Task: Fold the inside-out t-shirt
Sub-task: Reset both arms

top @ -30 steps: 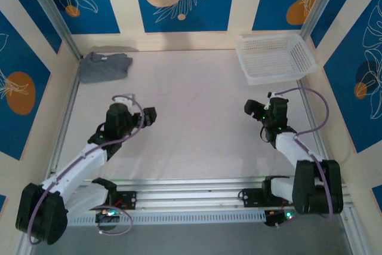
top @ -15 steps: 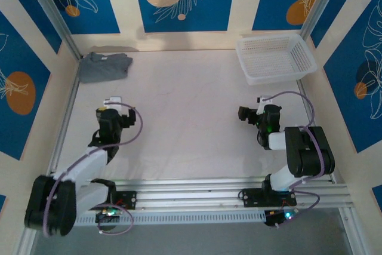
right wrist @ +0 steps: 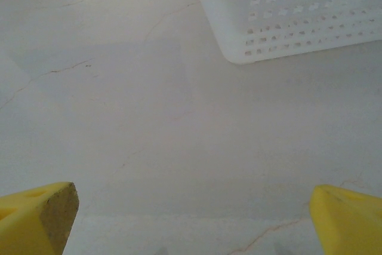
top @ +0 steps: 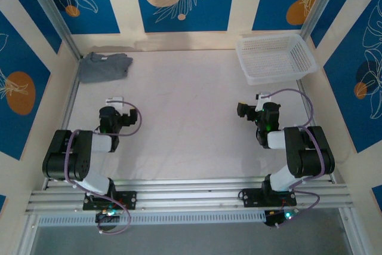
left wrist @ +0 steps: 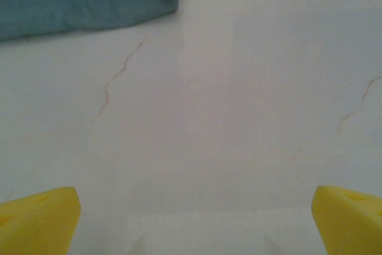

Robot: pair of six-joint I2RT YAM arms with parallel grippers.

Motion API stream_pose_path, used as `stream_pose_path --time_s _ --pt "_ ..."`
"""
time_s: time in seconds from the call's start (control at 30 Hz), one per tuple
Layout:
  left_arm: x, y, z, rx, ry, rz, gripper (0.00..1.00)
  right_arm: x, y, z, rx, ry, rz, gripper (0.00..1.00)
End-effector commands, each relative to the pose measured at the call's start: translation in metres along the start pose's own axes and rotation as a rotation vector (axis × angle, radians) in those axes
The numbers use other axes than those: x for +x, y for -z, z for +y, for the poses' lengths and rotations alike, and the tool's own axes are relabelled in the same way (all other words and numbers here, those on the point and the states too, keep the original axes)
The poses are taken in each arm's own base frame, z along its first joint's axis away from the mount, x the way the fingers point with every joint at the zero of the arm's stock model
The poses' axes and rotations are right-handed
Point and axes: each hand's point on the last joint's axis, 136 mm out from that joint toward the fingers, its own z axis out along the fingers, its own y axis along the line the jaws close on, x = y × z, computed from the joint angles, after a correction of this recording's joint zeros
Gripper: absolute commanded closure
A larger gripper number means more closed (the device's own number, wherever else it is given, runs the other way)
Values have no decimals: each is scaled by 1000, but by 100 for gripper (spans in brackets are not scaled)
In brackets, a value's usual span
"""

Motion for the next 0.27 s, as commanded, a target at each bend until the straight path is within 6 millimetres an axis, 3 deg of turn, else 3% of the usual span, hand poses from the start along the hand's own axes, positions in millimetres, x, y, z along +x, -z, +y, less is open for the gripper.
stream_pose_path --time_s 0.0,0.23 --pt "-18 -2 -13 64 -44 -41 1 -19 -1 -1 6 26 -59 1" --pt "-19 -2 -14 69 -46 -40 1 -19 1 5 -10 46 -69 1"
